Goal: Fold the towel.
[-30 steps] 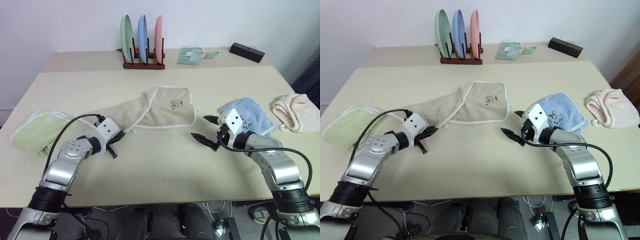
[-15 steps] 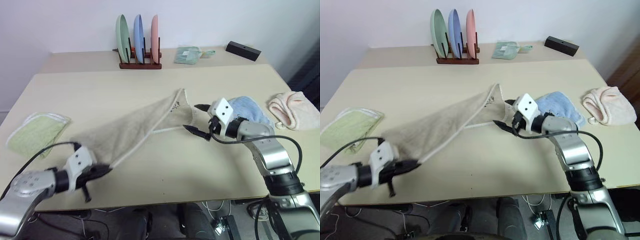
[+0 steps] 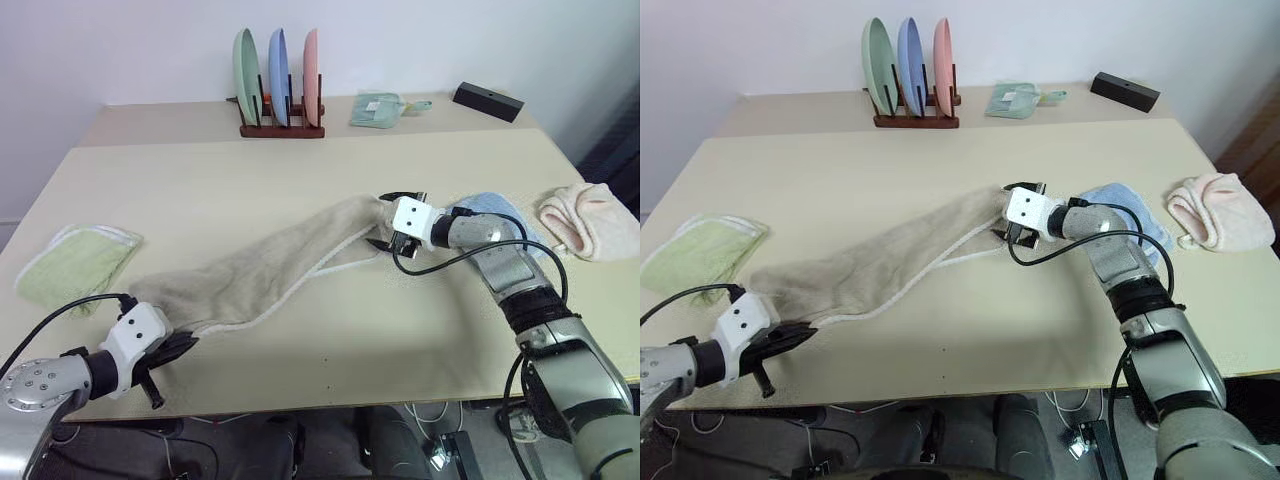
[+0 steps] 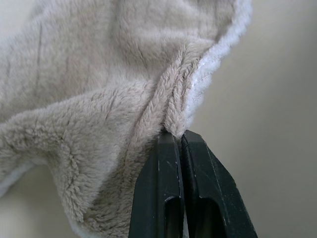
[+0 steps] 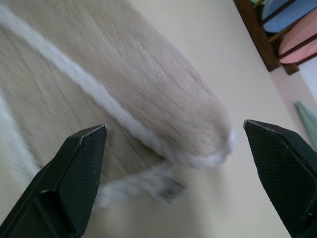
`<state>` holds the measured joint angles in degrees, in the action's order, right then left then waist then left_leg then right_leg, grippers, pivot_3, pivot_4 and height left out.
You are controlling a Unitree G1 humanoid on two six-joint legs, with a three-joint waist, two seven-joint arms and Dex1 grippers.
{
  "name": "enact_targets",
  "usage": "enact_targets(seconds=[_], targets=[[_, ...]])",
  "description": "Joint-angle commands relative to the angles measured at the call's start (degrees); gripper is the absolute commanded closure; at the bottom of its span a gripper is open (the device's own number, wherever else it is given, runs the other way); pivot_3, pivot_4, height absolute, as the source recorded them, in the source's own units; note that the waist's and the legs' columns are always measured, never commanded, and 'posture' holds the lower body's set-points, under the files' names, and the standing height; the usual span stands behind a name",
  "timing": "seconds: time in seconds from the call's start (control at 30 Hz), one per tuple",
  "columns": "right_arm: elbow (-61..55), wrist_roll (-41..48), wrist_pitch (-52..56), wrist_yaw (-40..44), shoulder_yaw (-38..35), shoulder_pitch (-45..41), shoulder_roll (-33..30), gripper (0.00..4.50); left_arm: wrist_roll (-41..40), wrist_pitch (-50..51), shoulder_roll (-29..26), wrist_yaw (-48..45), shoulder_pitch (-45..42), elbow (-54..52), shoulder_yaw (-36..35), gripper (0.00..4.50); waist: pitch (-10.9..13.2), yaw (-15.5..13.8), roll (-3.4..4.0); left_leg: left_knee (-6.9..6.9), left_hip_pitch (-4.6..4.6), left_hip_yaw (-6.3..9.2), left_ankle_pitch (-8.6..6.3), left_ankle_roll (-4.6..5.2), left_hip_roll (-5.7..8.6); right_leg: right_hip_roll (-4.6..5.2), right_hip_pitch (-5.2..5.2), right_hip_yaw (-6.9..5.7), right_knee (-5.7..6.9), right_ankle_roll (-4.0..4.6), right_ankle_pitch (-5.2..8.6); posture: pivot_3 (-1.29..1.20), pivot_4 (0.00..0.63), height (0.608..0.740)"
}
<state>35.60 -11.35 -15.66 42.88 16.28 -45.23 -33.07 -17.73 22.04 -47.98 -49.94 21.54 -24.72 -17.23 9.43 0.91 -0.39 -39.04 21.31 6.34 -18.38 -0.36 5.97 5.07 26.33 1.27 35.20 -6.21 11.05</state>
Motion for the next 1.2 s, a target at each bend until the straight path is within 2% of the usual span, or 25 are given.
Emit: enact_targets(seconds=[0.03,0.17,0.27,0.4,0.5,0.73,0.87,0.97,1.03,1.2], targets=[[6.5,-5.2,-6.7,-5.8,1.2,-4.5,0.3,0.0,0.0,-0.2,0.2,0.0,-0.9,-0.1,0.3,4.45,0.0,0.0,0.0,0.0,0.0,0.0,0.0,-0.01,0.0,0.0,0.0,0.0,0.0,0.0,0.0,0.0,0.15,0.721],[15.5,-12.6,-13.1,-14.4,4.9,-9.1,1.5,0.0,-0.5,0.5,0.6,0.4,-2.7,-0.2,1.1,4.45,0.0,0.1,0.0,0.0,0.0,-0.02,0.03,-0.04,0.01,-0.01,0.03,0.02,0.02,0.0,0.0,0.0,0.15,0.721],[19.5,-14.7,-15.5,-17.0,6.0,-11.0,2.3,0.0,-0.8,1.0,0.9,0.4,-3.4,-0.4,1.3,4.45,0.0,0.2,0.0,0.01,0.0,-0.02,0.03,-0.06,0.01,-0.02,0.04,0.04,0.02,0.0,0.0,0.0,0.15,0.721],[25.5,-22.5,-18.7,-24.3,11.2,-14.6,3.4,0.0,-0.4,1.3,1.3,1.1,-3.9,-0.7,1.6,4.45,0.0,0.3,0.01,0.01,-0.01,-0.02,0.04,-0.08,0.01,-0.03,0.04,0.06,0.04,0.0,0.0,0.0,0.15,0.721],[28.7,-24.2,-20.5,-28.7,12.2,-17.1,5.0,0.8,-0.4,2.1,1.5,1.9,-3.2,-2.3,1.7,4.5,0.0,0.3,0.01,0.01,-0.02,-0.02,0.06,-0.11,0.01,-0.05,0.05,0.07,0.08,0.01,0.0,0.0,0.15,0.721],[30.4,-24.5,-25.1,-29.7,12.1,-17.8,5.3,4.38,-0.8,3.2,1.5,2.8,-2.2,-3.5,0.7,4.5,0.0,0.3,0.03,0.03,0.0,-0.01,0.06,-0.11,0.02,-0.05,0.07,0.09,0.06,0.01,0.0,0.0,0.15,0.721],[30.1,-24.6,-25.7,-30.3,11.7,-17.6,4.3,4.45,-1.0,3.1,1.6,3.2,-2.6,-3.4,-0.3,4.5,0.0,0.3,0.03,0.03,0.0,-0.01,0.06,-0.11,0.01,-0.06,0.07,0.09,0.06,0.01,0.0,0.0,0.15,0.721],[28.6,-23.8,-25.7,-30.1,10.3,-17.8,1.8,4.45,-2.8,2.9,3.5,6.2,-7.1,-1.8,-3.5,4.5,0.0,0.0,0.04,0.03,0.0,-0.01,0.06,-0.11,0.02,-0.06,0.06,0.09,0.06,0.01,0.0,0.0,0.15,0.721],[27.5,-22.6,-25.3,-29.9,8.8,-18.5,-0.1,4.45,-1.8,1.4,4.6,9.8,-12.9,1.5,-5.2,4.5,0.0,-0.2,0.03,0.0,0.02,0.05,0.07,-0.12,0.05,-0.05,0.05,0.06,0.07,0.01,0.0,0.0,0.15,0.721],[28.1,-23.2,-22.2,-32.6,7.0,-24.5,-3.9,4.45,4.0,-6.3,3.6,18.1,-34.2,17.2,-4.9,4.5,0.1,0.1,0.05,-0.01,0.05,0.08,0.14,-0.23,0.07,-0.04,0.12,0.04,0.13,0.04,-0.03,0.0,0.15,0.721]])
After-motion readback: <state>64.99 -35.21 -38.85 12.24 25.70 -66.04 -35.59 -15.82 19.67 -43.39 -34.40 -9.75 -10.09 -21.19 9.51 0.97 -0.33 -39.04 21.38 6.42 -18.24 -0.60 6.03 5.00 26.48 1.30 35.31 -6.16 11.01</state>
